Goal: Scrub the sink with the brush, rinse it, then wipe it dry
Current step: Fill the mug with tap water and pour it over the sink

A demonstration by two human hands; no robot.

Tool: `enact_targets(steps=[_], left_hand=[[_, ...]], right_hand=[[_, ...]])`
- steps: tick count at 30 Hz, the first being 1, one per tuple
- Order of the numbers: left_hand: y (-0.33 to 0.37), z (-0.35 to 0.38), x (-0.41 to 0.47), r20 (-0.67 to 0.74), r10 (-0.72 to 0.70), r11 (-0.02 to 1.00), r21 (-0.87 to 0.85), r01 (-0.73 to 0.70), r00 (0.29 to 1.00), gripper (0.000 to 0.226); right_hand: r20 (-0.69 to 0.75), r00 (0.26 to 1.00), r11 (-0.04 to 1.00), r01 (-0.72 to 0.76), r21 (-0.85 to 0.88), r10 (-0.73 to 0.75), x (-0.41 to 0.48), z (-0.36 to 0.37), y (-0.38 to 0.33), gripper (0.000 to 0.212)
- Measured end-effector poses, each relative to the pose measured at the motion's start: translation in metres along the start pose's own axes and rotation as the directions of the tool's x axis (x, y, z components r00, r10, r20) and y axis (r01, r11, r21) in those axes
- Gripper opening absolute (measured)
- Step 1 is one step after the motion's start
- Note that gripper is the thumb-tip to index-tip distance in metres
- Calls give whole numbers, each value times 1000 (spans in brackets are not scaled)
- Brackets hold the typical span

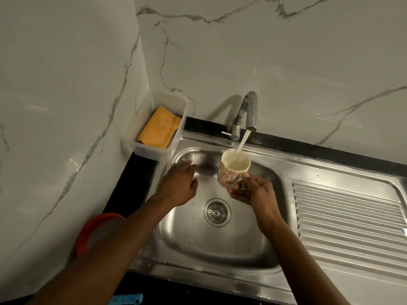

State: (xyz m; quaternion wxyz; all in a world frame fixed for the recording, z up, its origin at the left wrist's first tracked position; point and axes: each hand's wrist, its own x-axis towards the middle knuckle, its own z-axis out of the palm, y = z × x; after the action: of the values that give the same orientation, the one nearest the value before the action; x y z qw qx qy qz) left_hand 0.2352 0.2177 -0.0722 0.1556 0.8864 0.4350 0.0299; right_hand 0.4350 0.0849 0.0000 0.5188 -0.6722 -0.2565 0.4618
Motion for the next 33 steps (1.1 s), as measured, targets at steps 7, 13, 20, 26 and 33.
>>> enact_targets(steps=[7, 13, 20, 26, 33], left_hand=[[-37, 27, 1, 125, 9, 975, 220, -36, 992, 79], [-52, 39, 10, 103, 24, 931, 359, -60, 994, 88], [-49, 46, 11, 82, -20, 899, 437, -18, 996, 97], [-51, 42, 6, 101, -22, 877, 480, -30, 995, 97], [-44, 30, -22, 245, -61, 846, 527, -80, 968, 93]], right_hand=[[-40, 973, 954, -232, -189, 229, 29, 44, 39, 26], [3, 994, 898, -100, -428, 112, 80, 115, 10, 32], [115, 990, 818, 1, -575, 80, 84, 104, 5, 29], [57, 979, 903, -155, -400, 194, 69, 73, 17, 21], [137, 990, 738, 76, -670, 23, 73, 94, 3, 37]])
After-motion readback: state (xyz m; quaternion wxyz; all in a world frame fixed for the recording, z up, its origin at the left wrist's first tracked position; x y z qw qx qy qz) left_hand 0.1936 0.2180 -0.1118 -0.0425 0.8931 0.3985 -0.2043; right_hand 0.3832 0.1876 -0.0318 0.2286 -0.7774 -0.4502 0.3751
